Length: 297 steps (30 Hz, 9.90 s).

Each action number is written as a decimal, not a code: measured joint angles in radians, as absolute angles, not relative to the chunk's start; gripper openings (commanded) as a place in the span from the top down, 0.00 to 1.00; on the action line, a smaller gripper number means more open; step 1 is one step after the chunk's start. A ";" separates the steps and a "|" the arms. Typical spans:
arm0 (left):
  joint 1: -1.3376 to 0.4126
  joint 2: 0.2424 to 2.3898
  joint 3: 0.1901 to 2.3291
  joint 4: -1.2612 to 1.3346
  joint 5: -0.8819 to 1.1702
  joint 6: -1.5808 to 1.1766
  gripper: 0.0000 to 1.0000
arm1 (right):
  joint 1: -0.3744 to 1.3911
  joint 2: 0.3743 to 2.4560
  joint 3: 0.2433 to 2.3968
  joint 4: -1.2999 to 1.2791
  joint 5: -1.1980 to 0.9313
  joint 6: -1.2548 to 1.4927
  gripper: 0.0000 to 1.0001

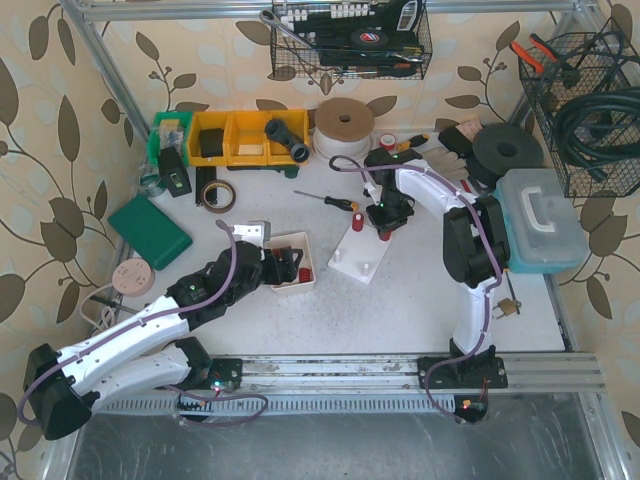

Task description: Install the large spring

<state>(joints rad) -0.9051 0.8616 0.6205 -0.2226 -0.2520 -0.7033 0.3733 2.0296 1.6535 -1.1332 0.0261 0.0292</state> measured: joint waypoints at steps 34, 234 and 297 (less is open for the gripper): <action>-0.905 0.896 0.633 -0.262 -0.261 -0.715 0.11 | 0.373 1.547 1.529 -0.920 0.040 0.169 0.58; -0.779 1.893 1.253 -0.776 -0.162 -0.999 0.79 | 0.515 1.035 0.611 0.004 0.023 0.587 0.20; -0.781 1.078 0.705 -0.118 -0.050 -1.456 1.00 | 0.891 1.108 0.405 0.734 -0.102 0.603 0.35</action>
